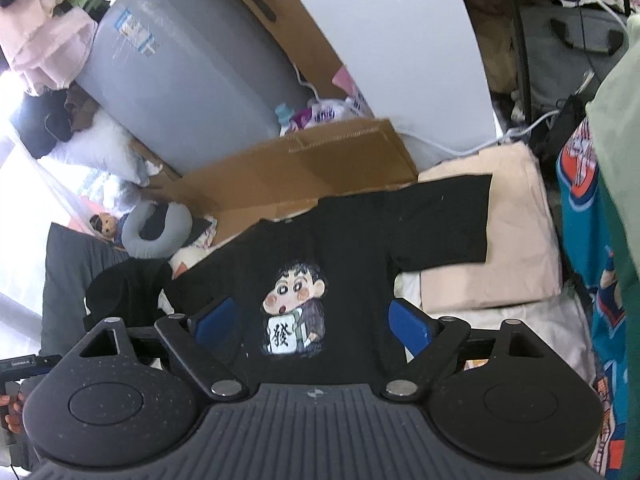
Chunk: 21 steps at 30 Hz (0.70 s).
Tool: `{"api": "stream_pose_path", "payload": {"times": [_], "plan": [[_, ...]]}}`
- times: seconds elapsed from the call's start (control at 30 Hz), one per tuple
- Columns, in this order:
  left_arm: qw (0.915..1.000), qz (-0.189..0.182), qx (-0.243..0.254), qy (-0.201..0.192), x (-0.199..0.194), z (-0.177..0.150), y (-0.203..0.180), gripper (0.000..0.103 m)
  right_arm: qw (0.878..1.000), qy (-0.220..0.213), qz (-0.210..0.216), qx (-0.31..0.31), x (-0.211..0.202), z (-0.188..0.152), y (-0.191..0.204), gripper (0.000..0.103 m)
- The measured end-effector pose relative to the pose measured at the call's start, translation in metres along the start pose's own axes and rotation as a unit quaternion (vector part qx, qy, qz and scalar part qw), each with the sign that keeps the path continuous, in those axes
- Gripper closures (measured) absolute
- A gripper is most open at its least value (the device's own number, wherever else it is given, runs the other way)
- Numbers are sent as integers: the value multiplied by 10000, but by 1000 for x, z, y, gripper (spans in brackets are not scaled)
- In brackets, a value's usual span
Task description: Fold clothes
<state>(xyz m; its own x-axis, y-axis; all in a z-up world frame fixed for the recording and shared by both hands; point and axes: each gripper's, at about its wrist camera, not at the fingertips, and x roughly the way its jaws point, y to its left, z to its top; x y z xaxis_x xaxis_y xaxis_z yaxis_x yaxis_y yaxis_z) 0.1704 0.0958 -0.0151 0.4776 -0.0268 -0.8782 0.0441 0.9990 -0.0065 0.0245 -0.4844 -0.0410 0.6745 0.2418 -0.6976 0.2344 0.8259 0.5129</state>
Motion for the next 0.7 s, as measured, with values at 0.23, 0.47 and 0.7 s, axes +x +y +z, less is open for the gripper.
{"api": "stream_pose_path", "payload": {"times": [0.23,0.47,0.7], "plan": [[9995,-157,242,-131,-9,36,-38,20,9997,-250,-26,11,-17,24,-1,9],[9972,-467,546,-210,-4,75,-96,19,9992,-351,-128,174,-13,39,-16,8],[9945,-737,741,-117,25,101,-148,18,9982,-429,-212,367,3,45,-39,8]]}}
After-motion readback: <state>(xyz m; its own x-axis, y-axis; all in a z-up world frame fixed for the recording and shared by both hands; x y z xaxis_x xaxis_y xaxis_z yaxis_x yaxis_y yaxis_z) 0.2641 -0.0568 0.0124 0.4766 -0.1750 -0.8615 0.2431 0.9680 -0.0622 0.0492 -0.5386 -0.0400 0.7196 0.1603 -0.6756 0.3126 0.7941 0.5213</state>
